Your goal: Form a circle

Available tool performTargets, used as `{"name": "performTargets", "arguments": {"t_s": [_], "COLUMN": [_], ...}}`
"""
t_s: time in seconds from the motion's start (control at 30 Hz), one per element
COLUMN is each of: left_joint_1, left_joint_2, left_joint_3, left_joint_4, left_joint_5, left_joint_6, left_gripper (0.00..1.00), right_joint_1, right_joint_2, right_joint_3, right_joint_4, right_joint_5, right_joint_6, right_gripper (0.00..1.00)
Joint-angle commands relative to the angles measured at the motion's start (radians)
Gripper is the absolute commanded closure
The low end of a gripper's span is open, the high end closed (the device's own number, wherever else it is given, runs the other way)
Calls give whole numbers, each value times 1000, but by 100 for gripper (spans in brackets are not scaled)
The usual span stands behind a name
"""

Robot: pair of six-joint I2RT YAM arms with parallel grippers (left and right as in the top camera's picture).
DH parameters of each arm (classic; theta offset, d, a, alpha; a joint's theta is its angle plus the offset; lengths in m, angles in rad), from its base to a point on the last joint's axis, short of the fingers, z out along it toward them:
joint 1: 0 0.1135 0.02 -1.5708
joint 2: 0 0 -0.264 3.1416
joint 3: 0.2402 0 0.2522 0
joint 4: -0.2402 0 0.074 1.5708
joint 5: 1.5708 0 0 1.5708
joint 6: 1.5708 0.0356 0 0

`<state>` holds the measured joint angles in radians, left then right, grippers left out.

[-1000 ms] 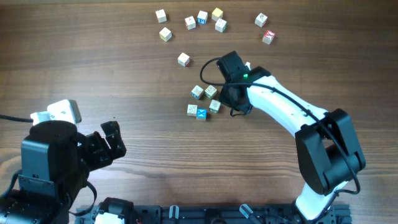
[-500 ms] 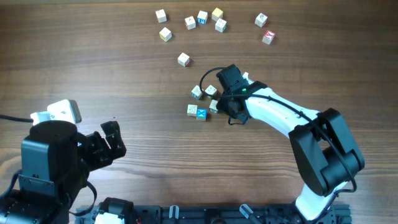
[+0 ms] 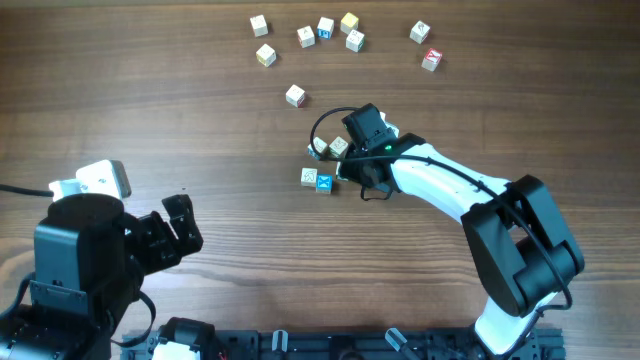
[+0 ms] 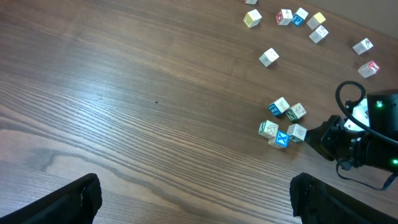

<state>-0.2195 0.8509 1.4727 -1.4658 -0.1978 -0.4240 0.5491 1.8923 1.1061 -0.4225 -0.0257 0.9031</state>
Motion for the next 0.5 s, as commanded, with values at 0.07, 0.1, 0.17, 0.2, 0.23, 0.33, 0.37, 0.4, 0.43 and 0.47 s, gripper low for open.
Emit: {"name": "performTargets", "arguments": {"t_s": [0.07, 0.1, 0.17, 0.2, 0.23, 0.33, 0.37, 0.4, 0.43, 0.47], "left_joint_1": [6, 7, 6, 7, 6, 7, 7, 7, 7, 6], "left_joint_2": [-1, -1, -1, -1, -1, -1, -1, -1, -1, -1], "left_joint_3": [-1, -1, -1, -1, -1, -1, -1, -1, -1, -1], "left_joint_4": [2, 2, 2, 2, 2, 2, 2, 2, 2, 2], "left_joint_5": [-13, -13, -13, -13, -13, -13, -13, -13, -13, -13], "left_joint_6": [-6, -6, -6, -6, -6, -6, -6, -6, -6, -6], "left_gripper": [0, 0, 0, 0, 0, 0, 0, 0, 0, 0], "right_joint_1": [2, 2, 2, 2, 2, 2, 2, 2, 2, 2], "right_joint_2": [-17, -17, -17, -17, -17, -17, -17, -17, -17, -17], "right_joint_3": [-7, -7, -7, -7, -7, -7, -7, -7, -7, -7], "right_joint_4": [-38, -45, -48, -49, -51, -51, -50, -50, -50, -51], "right_joint_5": [-10, -10, -22, -29, -41, -79, -88, -88, -89, -89], "right_joint_6": [51, 70, 78, 90, 103, 149, 149, 152, 152, 166], "right_gripper": [96, 96, 96, 95, 95, 96, 95, 95, 95, 96]}}
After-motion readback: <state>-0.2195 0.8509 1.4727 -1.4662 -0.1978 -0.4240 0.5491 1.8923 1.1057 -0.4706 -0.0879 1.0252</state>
